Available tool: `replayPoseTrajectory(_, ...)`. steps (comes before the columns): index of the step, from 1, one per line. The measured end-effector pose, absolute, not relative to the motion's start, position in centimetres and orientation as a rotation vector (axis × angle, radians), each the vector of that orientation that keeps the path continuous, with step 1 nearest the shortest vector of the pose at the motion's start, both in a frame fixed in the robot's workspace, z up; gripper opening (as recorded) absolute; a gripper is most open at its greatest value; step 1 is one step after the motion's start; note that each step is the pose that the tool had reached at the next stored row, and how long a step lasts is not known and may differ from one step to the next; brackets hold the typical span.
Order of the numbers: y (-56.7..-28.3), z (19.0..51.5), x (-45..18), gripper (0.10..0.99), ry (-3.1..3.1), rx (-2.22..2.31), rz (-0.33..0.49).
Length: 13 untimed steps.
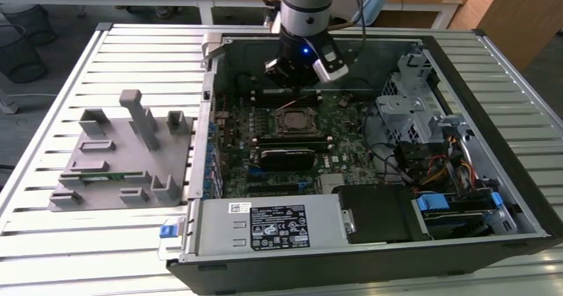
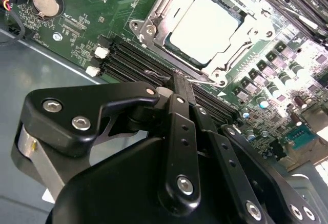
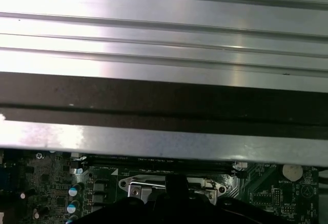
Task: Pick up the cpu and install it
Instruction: 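Install the first cpu locking lever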
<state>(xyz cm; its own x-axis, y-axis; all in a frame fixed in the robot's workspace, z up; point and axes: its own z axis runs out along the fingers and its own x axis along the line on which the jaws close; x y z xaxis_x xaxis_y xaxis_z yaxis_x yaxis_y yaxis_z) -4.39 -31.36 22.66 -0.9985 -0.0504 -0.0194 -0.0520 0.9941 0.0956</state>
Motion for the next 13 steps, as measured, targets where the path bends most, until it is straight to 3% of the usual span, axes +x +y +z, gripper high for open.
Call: replayPoseTrajectory(13, -31.26, 22.36, -3.77, 0.106, 3.12, -0.088, 0.151)
